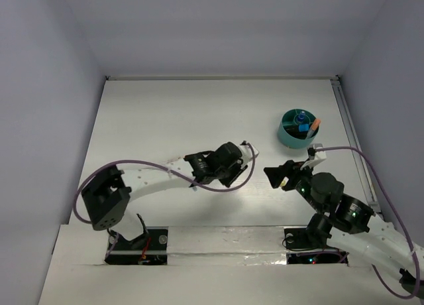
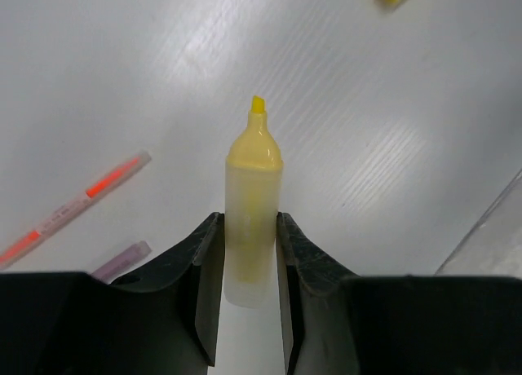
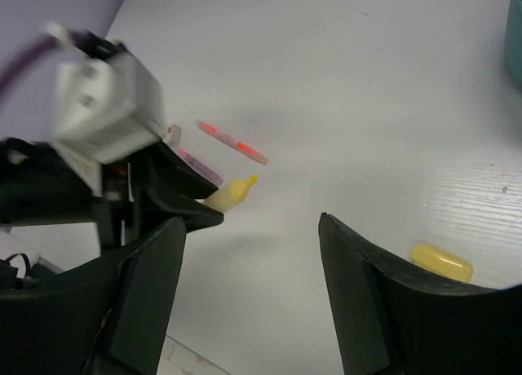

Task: Sort the stationery into containers
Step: Pick up the pen from the center of the board.

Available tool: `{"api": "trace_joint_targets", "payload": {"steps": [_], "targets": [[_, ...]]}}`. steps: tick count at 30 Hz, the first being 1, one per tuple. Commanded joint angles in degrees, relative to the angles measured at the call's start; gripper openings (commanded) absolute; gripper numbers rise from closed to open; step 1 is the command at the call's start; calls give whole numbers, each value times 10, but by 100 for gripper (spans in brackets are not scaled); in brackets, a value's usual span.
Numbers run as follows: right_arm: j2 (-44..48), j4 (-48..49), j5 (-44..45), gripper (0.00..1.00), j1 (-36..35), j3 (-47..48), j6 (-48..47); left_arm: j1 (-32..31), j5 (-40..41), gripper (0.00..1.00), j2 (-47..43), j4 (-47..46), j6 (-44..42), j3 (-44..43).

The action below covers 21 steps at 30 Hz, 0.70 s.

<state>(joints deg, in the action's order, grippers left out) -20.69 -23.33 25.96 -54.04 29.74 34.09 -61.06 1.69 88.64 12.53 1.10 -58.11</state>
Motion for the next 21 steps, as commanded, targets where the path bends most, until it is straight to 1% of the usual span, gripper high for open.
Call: {"api": "trace_joint_targets", "payload": {"steps": [1, 4, 5, 6, 9, 13, 14, 18, 20, 21], "targets": [[-7, 91, 9, 73, -1, -15, -2, 8, -8, 0, -63, -62, 49, 6], [-47, 114, -16, 76, -1, -9, 1, 8, 1, 0, -103, -108, 92, 29], [-54, 122, -22, 78, -1, -8, 0, 8, 5, 0, -113, -121, 105, 49], [-62, 146, -39, 81, -1, -8, -2, 8, 5, 0, -123, -159, 114, 62], [-97, 195, -69, 86, -1, -9, -10, 8, 11, 0, -159, -213, 146, 105], [-167, 223, -80, 87, -1, 12, -3, 8, 30, 0, -206, -262, 161, 152], [-181, 227, -85, 85, -1, 21, -2, 8, 37, 0, -224, -270, 161, 166], [-247, 275, -112, 83, -1, 34, 7, 8, 50, 0, -251, -274, 158, 185], [-276, 278, -107, 80, -1, 43, 18, 8, 52, 0, -267, -280, 156, 196], [-277, 282, -107, 80, -1, 44, 19, 8, 53, 0, -271, -282, 156, 200]]}}
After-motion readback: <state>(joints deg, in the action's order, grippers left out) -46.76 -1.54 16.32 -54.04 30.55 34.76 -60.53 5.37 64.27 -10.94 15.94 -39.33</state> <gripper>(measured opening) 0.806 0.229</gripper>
